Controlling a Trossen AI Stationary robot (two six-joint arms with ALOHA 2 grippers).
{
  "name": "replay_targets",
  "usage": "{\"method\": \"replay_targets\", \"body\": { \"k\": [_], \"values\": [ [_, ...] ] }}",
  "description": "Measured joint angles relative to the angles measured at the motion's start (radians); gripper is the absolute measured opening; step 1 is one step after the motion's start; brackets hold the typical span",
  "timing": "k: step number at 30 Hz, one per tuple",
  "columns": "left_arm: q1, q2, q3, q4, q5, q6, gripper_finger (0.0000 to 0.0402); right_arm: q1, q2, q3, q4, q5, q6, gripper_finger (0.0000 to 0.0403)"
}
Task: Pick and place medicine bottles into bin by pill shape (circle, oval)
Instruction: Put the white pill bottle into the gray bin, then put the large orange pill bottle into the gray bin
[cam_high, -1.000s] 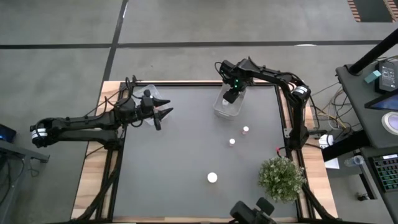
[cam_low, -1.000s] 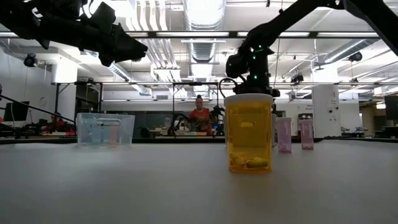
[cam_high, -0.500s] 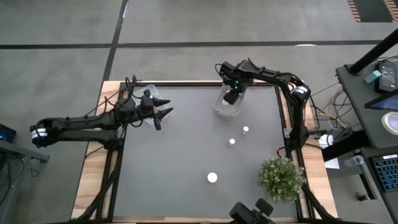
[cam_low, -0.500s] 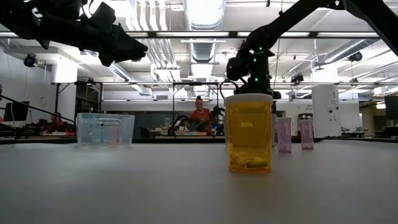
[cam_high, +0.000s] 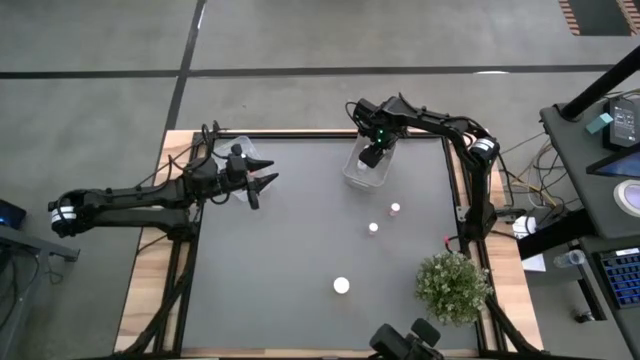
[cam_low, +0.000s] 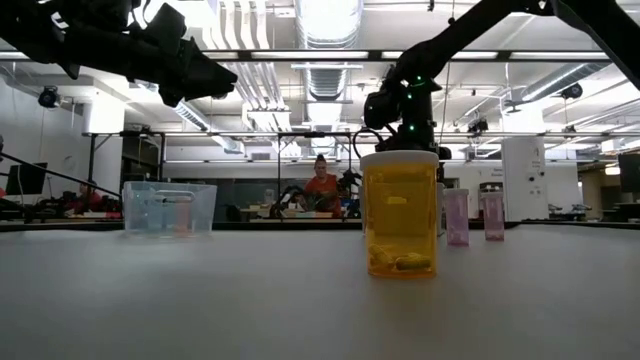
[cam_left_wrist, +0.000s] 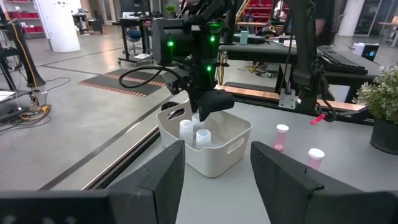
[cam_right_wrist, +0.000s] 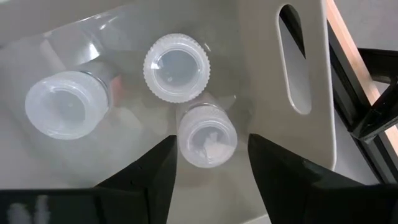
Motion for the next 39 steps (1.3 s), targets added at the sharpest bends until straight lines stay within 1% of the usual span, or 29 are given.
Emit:
{"method": "replay_targets", "body": {
  "k": [4,9,15,20,27,34,39],
  "values": [
    [0.0,0.0,0.0,0.0,0.0,-0.001,0.0169,0.0,-0.011,0.001,-0.012,0.0,0.004,0.0191],
    [0.0,0.0,0.0,0.0,0.0,-0.007,0.0169,0.016,-0.066,0.01,-0.021,0.001,0.038,0.0191],
    [0.0,0.0,0.0,0.0,0.0,-0.01,0.0169,0.092,-0.173,0.008,-0.017,0.001,0.085,0.0191],
    [0.0,0.0,0.0,0.0,0.0,-0.035,0.0169,0.214,-0.251,0.005,-0.013,0.0,0.121,0.0192],
    [-0.01,0.0,0.0,0.0,0.005,-0.069,0.0169,0.42,-0.325,0.005,-0.004,0.017,0.181,0.0192],
    [-0.06,0.0,0.0,0.0,0.007,-0.089,0.0169,0.63,-0.355,0.004,0.002,0.11,0.25,0.0192],
    [-0.094,0.0,0.0,0.001,0.008,-0.112,0.0169,0.767,-0.356,-0.004,0.026,0.148,0.287,0.0192]
  ]
}}
